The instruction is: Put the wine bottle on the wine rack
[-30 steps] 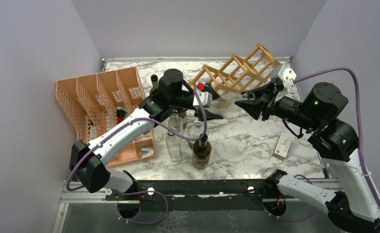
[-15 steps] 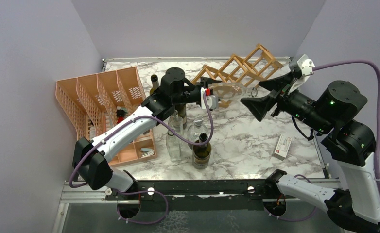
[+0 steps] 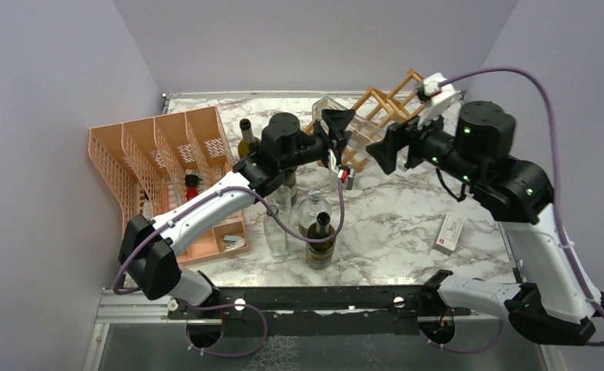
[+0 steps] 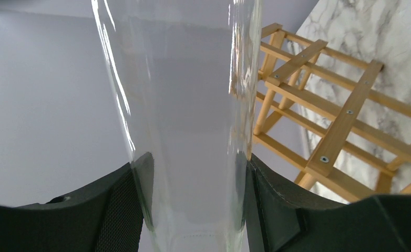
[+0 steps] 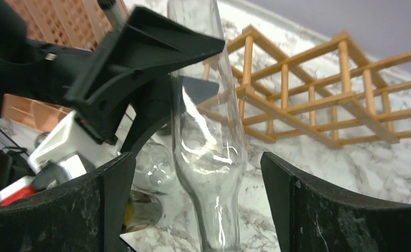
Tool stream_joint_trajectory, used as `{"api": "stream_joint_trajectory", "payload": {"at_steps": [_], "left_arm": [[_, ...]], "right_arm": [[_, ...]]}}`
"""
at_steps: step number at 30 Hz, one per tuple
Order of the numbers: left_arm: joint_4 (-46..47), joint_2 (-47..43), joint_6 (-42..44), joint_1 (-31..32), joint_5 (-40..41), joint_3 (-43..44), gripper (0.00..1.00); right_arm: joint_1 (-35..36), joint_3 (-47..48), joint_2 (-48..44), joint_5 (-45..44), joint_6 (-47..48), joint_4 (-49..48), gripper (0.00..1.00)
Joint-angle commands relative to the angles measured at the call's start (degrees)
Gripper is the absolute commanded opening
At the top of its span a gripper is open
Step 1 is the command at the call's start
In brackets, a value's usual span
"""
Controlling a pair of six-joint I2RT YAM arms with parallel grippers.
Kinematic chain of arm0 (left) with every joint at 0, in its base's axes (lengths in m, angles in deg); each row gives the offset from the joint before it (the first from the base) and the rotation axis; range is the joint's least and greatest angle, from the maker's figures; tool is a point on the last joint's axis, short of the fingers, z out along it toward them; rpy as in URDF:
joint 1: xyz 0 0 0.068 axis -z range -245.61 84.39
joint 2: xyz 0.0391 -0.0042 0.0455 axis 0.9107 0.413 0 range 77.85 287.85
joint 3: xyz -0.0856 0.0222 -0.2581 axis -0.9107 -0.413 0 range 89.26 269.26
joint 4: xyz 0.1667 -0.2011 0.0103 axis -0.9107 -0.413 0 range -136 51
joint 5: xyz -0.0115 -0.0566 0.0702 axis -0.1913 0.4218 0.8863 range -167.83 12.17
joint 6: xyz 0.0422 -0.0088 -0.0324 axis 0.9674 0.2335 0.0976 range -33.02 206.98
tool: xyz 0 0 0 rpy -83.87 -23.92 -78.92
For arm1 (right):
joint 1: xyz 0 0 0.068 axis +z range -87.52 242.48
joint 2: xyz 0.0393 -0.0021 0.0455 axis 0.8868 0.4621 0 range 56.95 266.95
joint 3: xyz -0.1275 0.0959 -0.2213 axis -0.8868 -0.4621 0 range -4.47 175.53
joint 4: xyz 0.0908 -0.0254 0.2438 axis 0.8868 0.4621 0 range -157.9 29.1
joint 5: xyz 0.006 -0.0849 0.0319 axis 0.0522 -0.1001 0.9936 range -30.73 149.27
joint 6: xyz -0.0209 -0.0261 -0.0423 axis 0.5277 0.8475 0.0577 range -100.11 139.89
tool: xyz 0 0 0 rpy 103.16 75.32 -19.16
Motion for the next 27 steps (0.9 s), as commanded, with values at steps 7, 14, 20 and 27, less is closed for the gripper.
{"api": "stream_joint_trajectory", "payload": {"at_steps": [7, 14, 20, 27], "left_arm": [[7.0, -3.4, 14.6, 1.9, 2.2, -3.3, 0.0], [6.9, -3.8, 14.4, 2.1, 1.7, -2.6, 0.0], [6.6, -3.9, 13.9, 2.1, 0.7, -1.9, 0.0], [6.6, -4.6, 13.1, 2.0, -0.1, -1.6, 0.0]], "right_arm": [[0.3, -7.5, 0.7, 1.8, -2.9, -1.4, 0.87], [0.4, -10.2, 0.4, 4.3, -3.4, -2.8, 0.69], [0.4, -10.9, 1.3, 3.1, -3.9, -2.3, 0.78], [0.4, -11.0, 1.8, 0.9, -4.4, -3.3, 0.7]]}}
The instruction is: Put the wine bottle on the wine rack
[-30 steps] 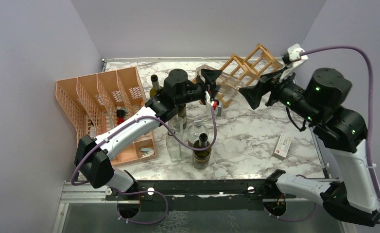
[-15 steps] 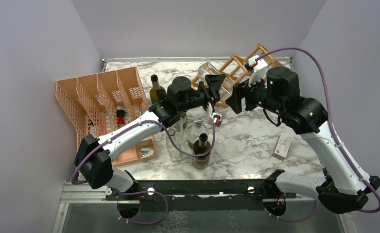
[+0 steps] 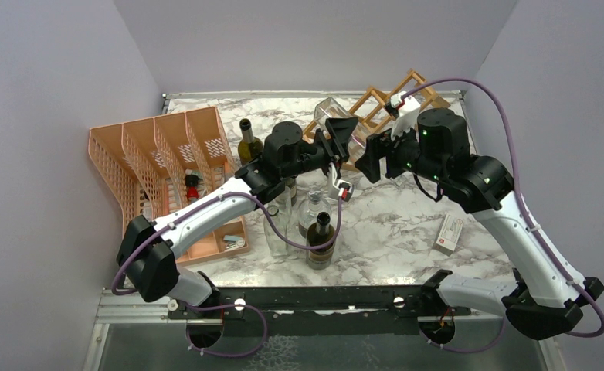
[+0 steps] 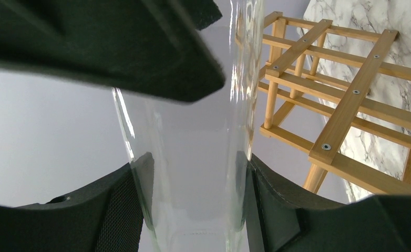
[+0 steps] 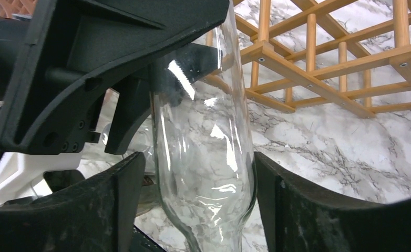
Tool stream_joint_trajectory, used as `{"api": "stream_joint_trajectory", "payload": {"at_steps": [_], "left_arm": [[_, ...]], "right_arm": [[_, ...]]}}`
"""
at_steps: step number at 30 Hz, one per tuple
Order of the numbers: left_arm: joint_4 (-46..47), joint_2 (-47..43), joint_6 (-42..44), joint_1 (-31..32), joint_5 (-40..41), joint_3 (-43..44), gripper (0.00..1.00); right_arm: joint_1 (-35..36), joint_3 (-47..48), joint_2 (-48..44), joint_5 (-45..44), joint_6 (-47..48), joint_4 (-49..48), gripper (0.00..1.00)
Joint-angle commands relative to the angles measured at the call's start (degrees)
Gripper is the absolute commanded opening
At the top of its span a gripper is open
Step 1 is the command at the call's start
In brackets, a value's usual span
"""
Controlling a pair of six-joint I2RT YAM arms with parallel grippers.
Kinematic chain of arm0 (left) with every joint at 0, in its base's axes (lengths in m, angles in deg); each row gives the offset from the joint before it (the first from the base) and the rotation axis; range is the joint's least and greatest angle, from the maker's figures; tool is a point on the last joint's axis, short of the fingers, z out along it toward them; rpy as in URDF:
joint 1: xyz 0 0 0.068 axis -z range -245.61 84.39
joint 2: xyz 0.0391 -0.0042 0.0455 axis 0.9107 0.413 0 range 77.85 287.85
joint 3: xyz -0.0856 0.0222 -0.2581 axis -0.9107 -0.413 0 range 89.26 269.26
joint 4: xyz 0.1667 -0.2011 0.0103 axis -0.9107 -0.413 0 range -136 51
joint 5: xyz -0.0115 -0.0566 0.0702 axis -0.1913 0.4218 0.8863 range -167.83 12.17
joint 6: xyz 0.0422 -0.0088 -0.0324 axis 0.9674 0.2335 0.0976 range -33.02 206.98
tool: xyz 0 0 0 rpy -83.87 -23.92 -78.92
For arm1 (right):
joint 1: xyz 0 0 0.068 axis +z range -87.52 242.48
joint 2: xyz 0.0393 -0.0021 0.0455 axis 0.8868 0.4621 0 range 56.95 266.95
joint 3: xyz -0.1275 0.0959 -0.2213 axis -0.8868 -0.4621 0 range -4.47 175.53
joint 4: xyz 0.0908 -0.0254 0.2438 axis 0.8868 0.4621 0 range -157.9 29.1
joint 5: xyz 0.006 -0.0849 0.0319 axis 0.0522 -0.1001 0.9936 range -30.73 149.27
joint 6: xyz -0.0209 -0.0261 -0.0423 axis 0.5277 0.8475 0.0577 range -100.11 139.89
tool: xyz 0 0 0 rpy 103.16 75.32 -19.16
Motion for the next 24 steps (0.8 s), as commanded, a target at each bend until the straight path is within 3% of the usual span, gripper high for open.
{"api": "stream_joint_trajectory", "payload": {"at_steps": [1, 6, 7, 9, 11, 13, 21, 24], "left_arm": [[5.0, -3.6, -0.4, 0.5, -2.0, 2.3, 0.0], [2.4, -3.2, -2.4, 0.4, -2.3, 4.0, 0.0], [2.0, -3.3, -3.3, 0.5, -2.2, 4.2, 0.11], [0.6, -3.3, -6.0, 0.4, -2.0, 4.7, 0.45], [-1.5, -3.4, -9.3, 0.5, 0.0, 5.7, 0.69], [-1.1, -4.7, -12.8, 0.4, 1.1, 5.0, 0.84], [0.9, -9.9, -23.4, 0.4, 1.8, 2.5, 0.91], [5.6, -11.8, -32.4, 0.5, 3.3, 0.9, 0.92]], "right_arm": [[0.4, -0.4, 0.0, -0.3, -0.7, -1.9, 0.64], [0.4, 0.0, 0.2, 0.9, 0.6, -3.0, 0.2], [0.4, 0.1, 0.0, 0.1, 0.7, -3.4, 0.13], [0.4, 0.3, -0.6, -2.3, 0.7, -4.7, 0.04], [0.4, 0.4, -1.6, -6.0, 0.5, -6.6, 0.01], [0.4, 0.3, -3.3, -10.0, 0.3, -8.8, 0.01], [0.4, -2.4, -7.5, -15.5, -0.6, -10.6, 0.01], [0.4, -4.9, -9.6, -15.7, -1.7, -9.1, 0.01]]}}
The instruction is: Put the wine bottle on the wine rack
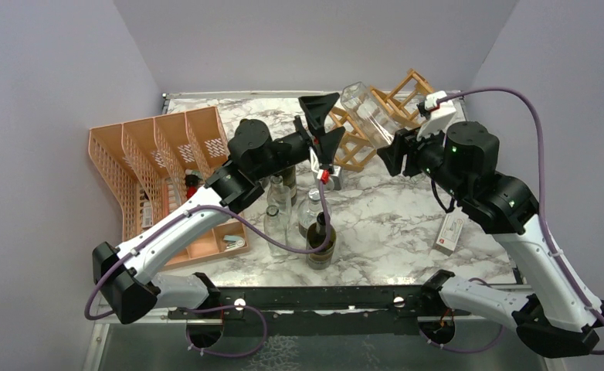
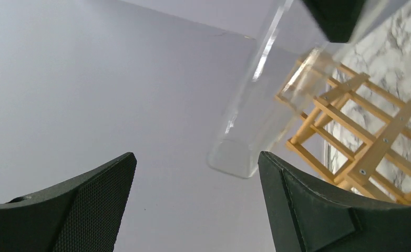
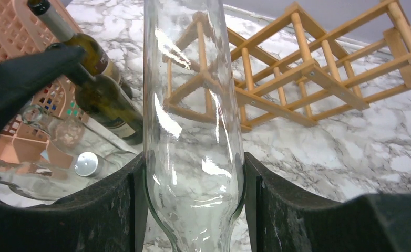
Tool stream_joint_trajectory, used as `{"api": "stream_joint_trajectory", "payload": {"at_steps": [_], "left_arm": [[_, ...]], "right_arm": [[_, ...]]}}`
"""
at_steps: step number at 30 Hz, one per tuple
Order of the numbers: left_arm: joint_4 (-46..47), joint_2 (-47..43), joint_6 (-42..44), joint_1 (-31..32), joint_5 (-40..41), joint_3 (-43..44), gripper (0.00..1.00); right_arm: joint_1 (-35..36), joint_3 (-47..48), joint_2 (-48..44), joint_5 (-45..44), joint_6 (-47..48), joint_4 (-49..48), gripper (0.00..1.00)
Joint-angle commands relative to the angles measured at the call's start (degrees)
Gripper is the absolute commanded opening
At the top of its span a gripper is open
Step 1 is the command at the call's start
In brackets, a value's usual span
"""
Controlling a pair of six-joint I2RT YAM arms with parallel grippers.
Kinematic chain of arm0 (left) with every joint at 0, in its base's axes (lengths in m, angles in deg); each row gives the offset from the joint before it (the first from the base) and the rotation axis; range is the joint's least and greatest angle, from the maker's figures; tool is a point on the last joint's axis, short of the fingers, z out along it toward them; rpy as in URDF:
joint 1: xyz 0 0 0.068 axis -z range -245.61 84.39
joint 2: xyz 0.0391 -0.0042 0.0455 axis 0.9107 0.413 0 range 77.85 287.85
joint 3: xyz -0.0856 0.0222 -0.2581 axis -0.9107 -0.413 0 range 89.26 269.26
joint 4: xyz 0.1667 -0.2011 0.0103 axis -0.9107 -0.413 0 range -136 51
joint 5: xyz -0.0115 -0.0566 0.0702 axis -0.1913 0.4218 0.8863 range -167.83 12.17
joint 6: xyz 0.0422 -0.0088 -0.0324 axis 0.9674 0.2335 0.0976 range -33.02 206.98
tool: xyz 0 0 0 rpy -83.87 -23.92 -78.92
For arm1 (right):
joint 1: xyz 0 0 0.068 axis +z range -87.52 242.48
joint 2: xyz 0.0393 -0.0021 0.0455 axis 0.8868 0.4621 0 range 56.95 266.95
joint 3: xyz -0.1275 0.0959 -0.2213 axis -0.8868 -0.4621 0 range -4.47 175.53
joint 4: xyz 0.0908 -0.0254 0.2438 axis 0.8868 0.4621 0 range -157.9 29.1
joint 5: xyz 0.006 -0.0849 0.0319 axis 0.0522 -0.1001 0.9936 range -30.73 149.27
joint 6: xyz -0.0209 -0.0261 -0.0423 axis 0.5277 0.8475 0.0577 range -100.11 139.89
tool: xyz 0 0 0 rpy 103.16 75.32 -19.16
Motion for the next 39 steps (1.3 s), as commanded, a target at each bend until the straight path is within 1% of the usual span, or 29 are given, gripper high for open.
{"api": "stream_joint_trajectory", "payload": {"at_steps": [1, 2, 4, 6, 8, 11, 16, 18, 20, 24, 27, 30, 33, 36, 39], "left_arm": [[8.6, -3.5, -16.6, 0.5, 2.4, -2.3, 0.97], [10.6, -4.3, -20.9, 0.5, 3.3, -2.8, 0.99], [13.1, -5.9, -31.2, 0.5, 5.9, -3.1, 0.99], [14.3, -7.1, -44.3, 0.4, 12.6, -3.0, 0.99], [13.7, -7.9, -54.6, 0.4, 22.0, -2.9, 0.99], [8.6, -10.0, -64.3, 0.4, 29.4, -3.1, 0.99], [-8.4, -11.4, -75.5, 0.4, 39.2, 1.8, 0.99], [-13.2, -11.8, -77.9, 0.4, 41.0, 2.7, 0.99], [-16.1, -12.6, -79.3, 0.4, 40.7, 2.1, 0.99], [-20.0, -13.5, -81.2, 0.3, 40.2, 1.4, 0.99], [-21.6, -13.6, -81.6, 0.4, 40.5, 1.9, 0.99], [-21.9, -13.7, -81.5, 0.3, 40.7, 2.2, 0.99], [-21.1, -14.0, -80.7, 0.3, 42.4, 2.0, 0.99], [-19.3, -14.6, -79.7, 0.4, 43.7, 1.0, 0.99], [-18.5, -14.7, -78.9, 0.4, 43.2, 0.7, 0.99]], "right_arm": [[0.0, -3.7, -3.6, -3.4, -2.2, -3.0, 0.01], [0.0, -4.6, -4.5, -3.0, -2.6, -2.2, 0.01], [0.0, -6.7, -6.3, -2.2, -3.8, -0.3, 0.01], [0.0, -8.9, -7.9, -1.6, -5.1, 1.4, 0.01], [0.0, -10.9, -9.4, -1.0, -6.4, 2.8, 0.01], [0.0, -13.2, -11.1, -1.4, -8.0, 5.0, 0.01], [0.0, -16.7, -11.8, -3.4, -10.9, 8.2, 0.01], [0.0, -18.5, -11.5, -5.0, -12.6, 9.0, 0.01], [0.0, -18.3, -10.0, -6.8, -14.0, 10.6, 0.01], [0.0, -18.1, -7.3, -10.7, -15.8, 12.0, 0.01], [0.0, -18.3, -4.5, -11.4, -16.2, 12.0, 0.01], [0.0, -19.9, -2.0, -12.0, -17.5, 9.2, 0.01], [0.0, -21.9, 0.8, -13.5, -21.5, 6.2, 0.01], [0.0, -25.1, 2.6, -15.4, -23.1, 0.4, 0.01], [-0.3, -27.1, 4.4, -16.6, -23.0, -5.0, 0.01]]}}
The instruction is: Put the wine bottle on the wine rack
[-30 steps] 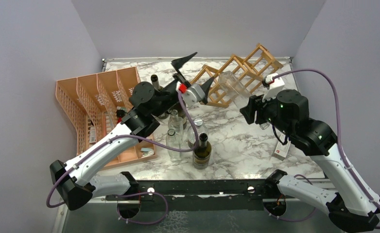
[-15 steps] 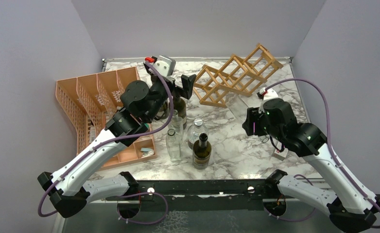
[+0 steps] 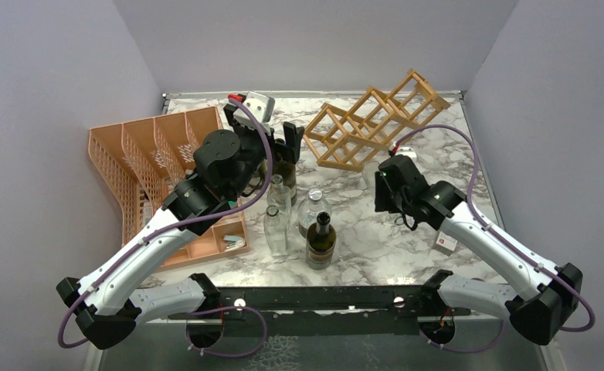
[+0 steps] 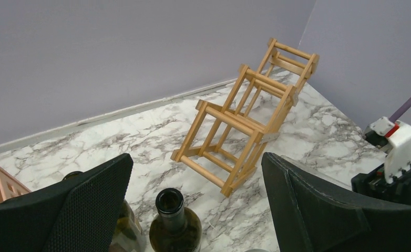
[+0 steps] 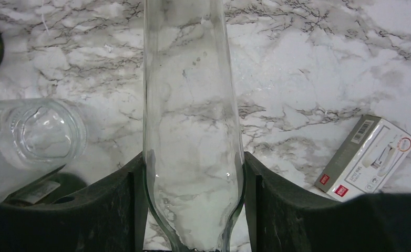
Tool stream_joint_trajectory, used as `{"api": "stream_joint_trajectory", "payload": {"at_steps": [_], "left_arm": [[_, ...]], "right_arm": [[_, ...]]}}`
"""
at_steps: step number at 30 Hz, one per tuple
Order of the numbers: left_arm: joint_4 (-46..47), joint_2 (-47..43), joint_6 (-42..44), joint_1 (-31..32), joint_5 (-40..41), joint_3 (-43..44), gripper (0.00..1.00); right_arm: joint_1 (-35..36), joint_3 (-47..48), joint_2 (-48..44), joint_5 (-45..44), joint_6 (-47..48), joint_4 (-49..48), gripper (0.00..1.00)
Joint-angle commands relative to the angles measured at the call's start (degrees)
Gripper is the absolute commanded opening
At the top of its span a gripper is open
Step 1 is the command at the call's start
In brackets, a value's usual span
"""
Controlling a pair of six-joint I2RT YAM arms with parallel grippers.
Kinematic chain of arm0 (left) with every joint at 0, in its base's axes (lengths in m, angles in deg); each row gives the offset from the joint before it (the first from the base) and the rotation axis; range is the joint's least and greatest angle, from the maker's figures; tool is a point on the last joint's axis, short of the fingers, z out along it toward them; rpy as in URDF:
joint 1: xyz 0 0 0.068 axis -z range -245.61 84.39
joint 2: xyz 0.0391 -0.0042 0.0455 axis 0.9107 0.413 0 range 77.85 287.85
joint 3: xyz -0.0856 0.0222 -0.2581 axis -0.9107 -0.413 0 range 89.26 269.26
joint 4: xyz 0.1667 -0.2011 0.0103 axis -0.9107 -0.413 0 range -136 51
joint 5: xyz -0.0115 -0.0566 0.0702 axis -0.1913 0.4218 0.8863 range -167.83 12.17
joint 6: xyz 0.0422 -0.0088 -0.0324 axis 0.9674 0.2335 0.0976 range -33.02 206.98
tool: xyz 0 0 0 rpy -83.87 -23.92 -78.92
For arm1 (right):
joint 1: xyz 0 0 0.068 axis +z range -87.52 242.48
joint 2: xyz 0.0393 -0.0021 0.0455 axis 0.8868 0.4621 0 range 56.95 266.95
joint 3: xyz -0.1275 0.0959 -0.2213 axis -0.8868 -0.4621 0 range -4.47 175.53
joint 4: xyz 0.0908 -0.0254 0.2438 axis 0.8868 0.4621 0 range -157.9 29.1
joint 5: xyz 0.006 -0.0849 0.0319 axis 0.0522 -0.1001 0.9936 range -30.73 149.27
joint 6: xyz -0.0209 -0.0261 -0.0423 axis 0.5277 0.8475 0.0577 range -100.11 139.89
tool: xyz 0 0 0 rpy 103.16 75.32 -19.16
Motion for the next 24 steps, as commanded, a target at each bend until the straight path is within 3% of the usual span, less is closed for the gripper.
{"api": "stream_joint_trajectory", "payload": {"at_steps": [1, 5, 15, 24], "left_arm": [[2.1, -1.6, 0.9, 0.1, 1.7, -0.2, 0.99], [2.3, -1.5, 0.5, 0.1, 2.8, 0.0, 0.99], [5.3, -2.5, 0.4, 0.1, 2.0, -0.5, 0.99], [5.4, -1.9, 0.0, 0.1, 1.1, -0.3, 0.99]], "right_arm": [[-0.5, -1.5, 1.7, -6.3, -2.4, -12.9, 0.01], [-2.4, -2.3, 3.7, -5.8, 0.4, -20.0, 0.01], [-7.7, -6.7, 5.7, 8.1, 7.6, -36.7, 0.01], [-9.9, -11.6, 7.6, 12.4, 9.1, -48.8, 0.01]]}}
